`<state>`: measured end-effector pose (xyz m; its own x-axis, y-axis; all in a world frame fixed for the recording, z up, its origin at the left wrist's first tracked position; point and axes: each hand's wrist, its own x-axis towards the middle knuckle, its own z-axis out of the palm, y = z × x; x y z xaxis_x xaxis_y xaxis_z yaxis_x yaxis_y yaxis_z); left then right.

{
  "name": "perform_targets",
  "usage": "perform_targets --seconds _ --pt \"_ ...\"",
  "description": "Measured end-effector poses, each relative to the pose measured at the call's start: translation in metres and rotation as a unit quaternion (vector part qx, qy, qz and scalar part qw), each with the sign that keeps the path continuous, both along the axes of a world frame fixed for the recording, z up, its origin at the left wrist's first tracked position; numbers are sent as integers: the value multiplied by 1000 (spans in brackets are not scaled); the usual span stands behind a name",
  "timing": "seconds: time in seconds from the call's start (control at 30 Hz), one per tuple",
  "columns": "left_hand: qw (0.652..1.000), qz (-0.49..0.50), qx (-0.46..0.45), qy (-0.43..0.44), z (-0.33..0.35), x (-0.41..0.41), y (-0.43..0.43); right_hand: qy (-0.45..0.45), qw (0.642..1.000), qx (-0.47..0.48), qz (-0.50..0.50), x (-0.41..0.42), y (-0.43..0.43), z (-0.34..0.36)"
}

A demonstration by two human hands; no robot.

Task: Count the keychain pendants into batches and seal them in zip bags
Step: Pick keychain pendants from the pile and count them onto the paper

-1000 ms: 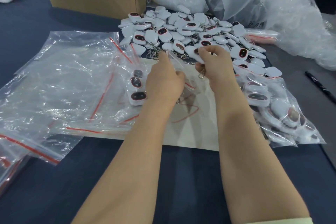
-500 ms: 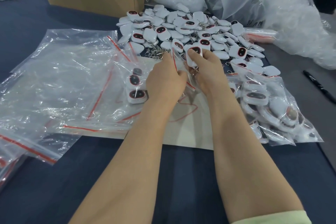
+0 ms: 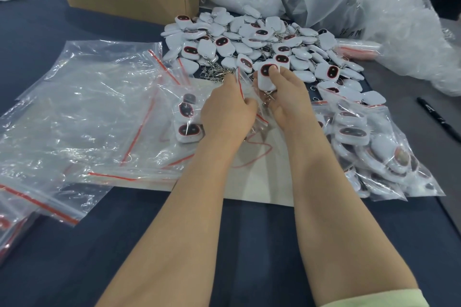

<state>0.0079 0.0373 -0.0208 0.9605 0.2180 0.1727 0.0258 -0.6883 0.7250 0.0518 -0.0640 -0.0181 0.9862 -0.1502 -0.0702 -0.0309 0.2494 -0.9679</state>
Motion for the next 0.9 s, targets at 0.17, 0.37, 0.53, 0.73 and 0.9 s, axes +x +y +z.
perform_targets --seconds 0.17,0.37,0.53,0.73,0.9 --pt "1000 1 -18 3 0 1 1 25 995 93 -8 3 0 0" --pt "999 4 -41 6 1 1 2 -11 999 27 29 2 -4 4" --pt "998 6 -62 10 3 2 3 -53 997 38 37 0 5 20" --pt "992 19 -123 -5 6 3 5 -71 981 -130 122 -9 22 39" --pt "962 47 -266 -26 11 2 7 -22 903 -415 110 -11 14 40"
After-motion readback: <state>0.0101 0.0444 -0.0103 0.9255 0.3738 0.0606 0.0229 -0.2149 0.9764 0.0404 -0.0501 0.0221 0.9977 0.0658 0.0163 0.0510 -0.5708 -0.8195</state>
